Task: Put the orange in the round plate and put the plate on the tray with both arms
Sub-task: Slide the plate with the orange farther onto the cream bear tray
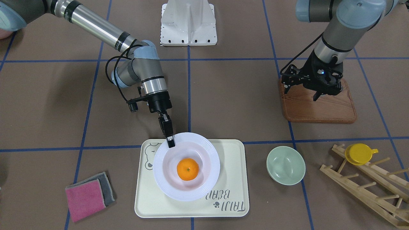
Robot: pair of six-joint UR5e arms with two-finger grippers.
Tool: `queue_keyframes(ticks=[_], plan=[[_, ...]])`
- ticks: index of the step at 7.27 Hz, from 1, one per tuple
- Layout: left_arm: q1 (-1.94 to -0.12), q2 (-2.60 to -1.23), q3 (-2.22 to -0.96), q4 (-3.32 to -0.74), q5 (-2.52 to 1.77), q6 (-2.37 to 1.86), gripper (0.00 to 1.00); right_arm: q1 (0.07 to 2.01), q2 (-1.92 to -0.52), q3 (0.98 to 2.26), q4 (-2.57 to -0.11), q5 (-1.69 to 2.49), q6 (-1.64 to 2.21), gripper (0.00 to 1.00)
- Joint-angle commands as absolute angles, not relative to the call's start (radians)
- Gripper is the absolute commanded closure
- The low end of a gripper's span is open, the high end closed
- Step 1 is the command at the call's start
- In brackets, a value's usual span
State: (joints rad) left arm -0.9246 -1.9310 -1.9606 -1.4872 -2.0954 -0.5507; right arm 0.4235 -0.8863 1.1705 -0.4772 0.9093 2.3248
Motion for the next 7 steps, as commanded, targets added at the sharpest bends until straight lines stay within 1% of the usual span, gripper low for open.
queue_keyframes(ticks=[1, 3, 4, 5, 6, 7], plan=[[-0.922, -1.933, -1.963, -1.479, -2.095, -0.551, 0.01, 0.42, -0.876, 1.155, -0.48, 0.913, 2.347, 1.0], [-0.923, -1.936, -1.967, -1.479, -2.095, -0.557, 0.01, 0.416, -0.874, 1.143, -0.482, 0.907, 2.35, 1.0], [-0.923, -1.934, -1.967, -1.479, -2.095, -0.557, 0.01, 0.416, -0.874, 1.141, -0.482, 0.907, 2.35, 0.83], [-0.923, -1.934, -1.967, -1.477, -2.095, -0.557, 0.01, 0.414, -0.873, 1.141, -0.482, 0.907, 2.35, 0.59], [-0.923, -1.934, -1.968, -1.477, -2.095, -0.557, 0.01, 0.416, -0.873, 1.143, -0.482, 0.907, 2.35, 0.14], [-0.923, -1.934, -1.967, -1.477, -2.095, -0.557, 0.01, 0.413, -0.874, 1.152, -0.482, 0.908, 2.339, 0.0]])
